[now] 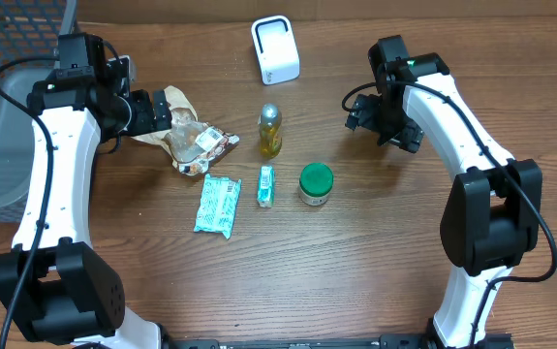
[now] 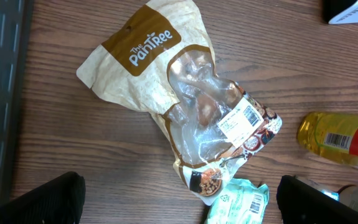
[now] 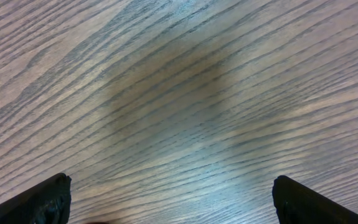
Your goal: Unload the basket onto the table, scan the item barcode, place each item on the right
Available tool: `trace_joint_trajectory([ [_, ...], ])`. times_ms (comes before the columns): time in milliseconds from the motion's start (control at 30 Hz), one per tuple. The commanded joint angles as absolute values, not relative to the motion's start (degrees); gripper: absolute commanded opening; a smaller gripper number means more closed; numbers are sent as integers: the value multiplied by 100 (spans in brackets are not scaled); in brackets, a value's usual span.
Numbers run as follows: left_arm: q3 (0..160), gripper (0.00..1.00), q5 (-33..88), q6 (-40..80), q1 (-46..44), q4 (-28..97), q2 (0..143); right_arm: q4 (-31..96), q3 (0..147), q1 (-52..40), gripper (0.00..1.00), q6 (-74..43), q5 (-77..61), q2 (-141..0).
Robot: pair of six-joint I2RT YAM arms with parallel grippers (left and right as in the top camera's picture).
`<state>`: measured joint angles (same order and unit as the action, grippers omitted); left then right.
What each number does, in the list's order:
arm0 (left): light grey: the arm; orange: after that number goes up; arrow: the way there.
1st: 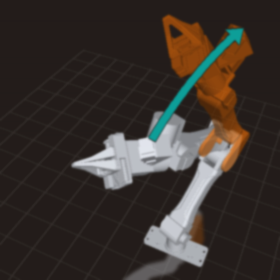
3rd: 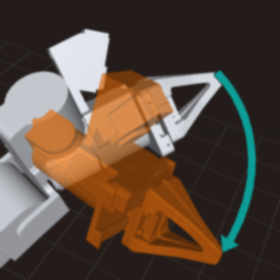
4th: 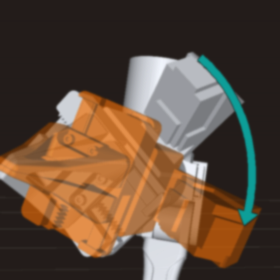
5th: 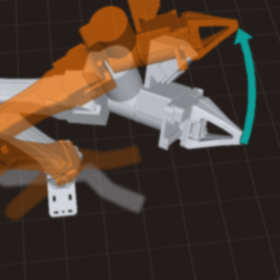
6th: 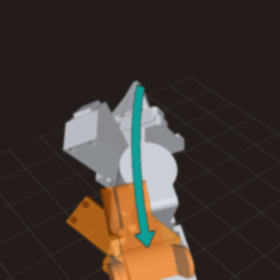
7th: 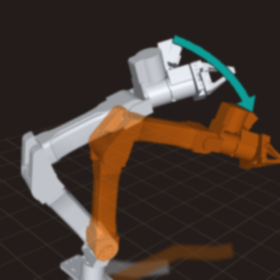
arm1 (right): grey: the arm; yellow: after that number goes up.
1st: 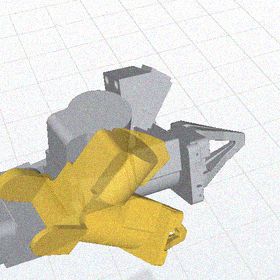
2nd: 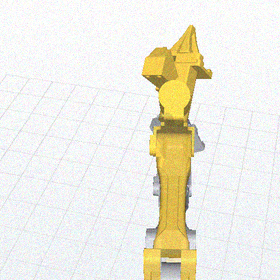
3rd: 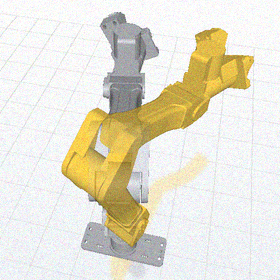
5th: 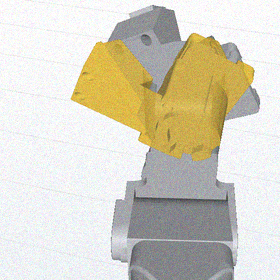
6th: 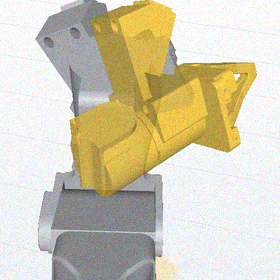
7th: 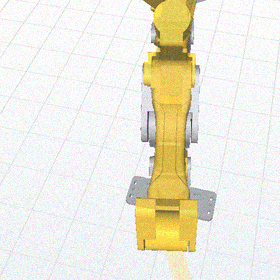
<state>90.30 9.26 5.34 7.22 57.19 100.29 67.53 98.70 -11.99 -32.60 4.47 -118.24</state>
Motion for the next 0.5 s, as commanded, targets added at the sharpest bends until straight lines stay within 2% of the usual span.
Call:
trace_joint_trajectory([
  [0,9041,100,993,364,707,5712,10007,6742,10014,-1192,100,-3256,489,-11638],
  [467,9041,99,993,362,707,5712,10007,6888,10014,-1192,100,-3297,-64,-11638],
])
